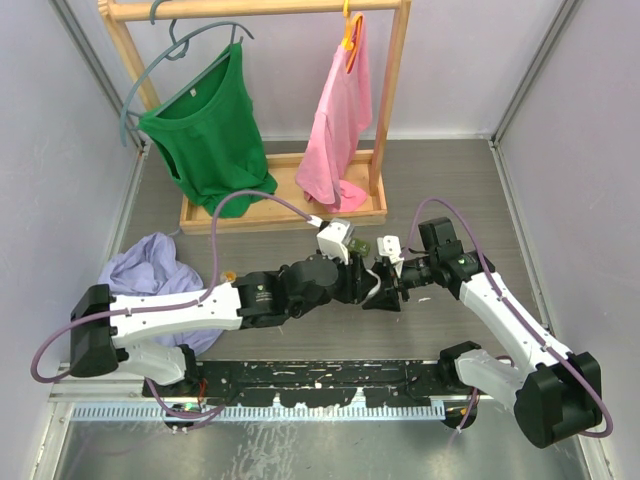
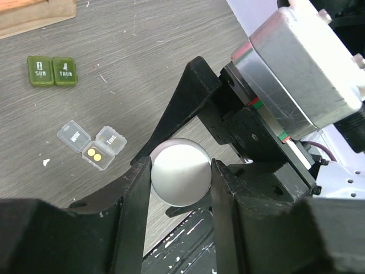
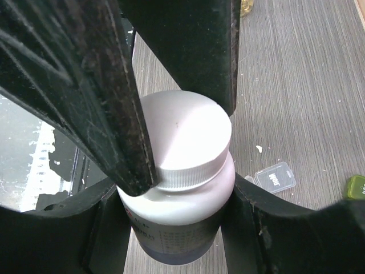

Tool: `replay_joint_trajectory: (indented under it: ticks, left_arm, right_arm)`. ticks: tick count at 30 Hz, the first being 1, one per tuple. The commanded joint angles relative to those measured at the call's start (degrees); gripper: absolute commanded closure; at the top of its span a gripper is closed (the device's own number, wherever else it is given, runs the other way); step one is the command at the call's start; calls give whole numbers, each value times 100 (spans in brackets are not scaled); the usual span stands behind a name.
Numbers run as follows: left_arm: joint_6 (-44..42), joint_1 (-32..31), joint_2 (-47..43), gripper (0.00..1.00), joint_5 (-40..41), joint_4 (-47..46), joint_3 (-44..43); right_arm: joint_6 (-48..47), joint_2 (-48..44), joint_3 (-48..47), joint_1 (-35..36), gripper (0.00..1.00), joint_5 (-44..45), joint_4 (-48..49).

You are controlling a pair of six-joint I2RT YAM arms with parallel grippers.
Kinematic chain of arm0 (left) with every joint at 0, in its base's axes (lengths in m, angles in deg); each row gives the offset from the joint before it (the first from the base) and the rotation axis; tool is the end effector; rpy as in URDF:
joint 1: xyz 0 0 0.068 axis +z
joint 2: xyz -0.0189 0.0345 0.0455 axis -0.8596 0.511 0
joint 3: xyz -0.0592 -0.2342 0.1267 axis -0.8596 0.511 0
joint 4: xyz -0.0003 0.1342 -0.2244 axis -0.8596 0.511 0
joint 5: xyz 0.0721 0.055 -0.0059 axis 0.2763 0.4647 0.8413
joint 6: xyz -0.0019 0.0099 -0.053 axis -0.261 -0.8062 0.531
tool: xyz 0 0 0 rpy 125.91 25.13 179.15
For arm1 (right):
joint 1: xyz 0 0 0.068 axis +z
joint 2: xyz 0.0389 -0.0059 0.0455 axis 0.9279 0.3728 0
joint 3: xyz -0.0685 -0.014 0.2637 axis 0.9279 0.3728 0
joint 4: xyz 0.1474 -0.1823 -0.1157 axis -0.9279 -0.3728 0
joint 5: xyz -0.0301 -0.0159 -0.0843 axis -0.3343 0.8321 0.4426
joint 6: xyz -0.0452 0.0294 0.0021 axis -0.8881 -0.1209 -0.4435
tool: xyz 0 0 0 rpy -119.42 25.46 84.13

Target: Sort the pills into containers

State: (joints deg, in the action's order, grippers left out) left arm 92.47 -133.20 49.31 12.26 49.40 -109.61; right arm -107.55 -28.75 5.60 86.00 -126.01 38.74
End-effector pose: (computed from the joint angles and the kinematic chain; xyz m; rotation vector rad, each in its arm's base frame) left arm 0.1010 -0.2999 0.3209 0.3320 2.0071 -0.9136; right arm 0.1664 0.0879 0.2483 -1.4781 1.4625 1.0875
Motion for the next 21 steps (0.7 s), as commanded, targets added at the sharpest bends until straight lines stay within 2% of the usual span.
replay_joint_trajectory:
  ticks: [1, 4, 6, 8, 12, 17, 21]
  left_arm:
    - [-157, -25, -16, 65, 72, 50, -222]
    - [-391, -25, -66, 79, -77, -25, -152]
    - [-846, -25, -153, 81, -329, -316, 30]
    - [-1674, -18, -280, 82, -838, -1026, 525]
    - [-3324, 281, -482, 88, -2493, -2457, 1419]
    - [-3913, 1218, -328, 90, -4839, -2454, 1458]
    - [-4471, 1573, -152, 91, -5721, -2328, 1354]
  right_arm:
    - [2, -49, -201, -9, 85, -150, 158]
    - [8, -43, -201, -11, 85, -158, 158]
    - [8, -51, -195, -6, 85, -165, 152]
    - [14, -50, -200, -12, 85, -182, 154]
    - [15, -36, -192, -6, 85, -220, 158]
    - [23, -31, -184, -11, 85, -238, 164]
    - [23, -22, -182, -7, 85, -238, 162]
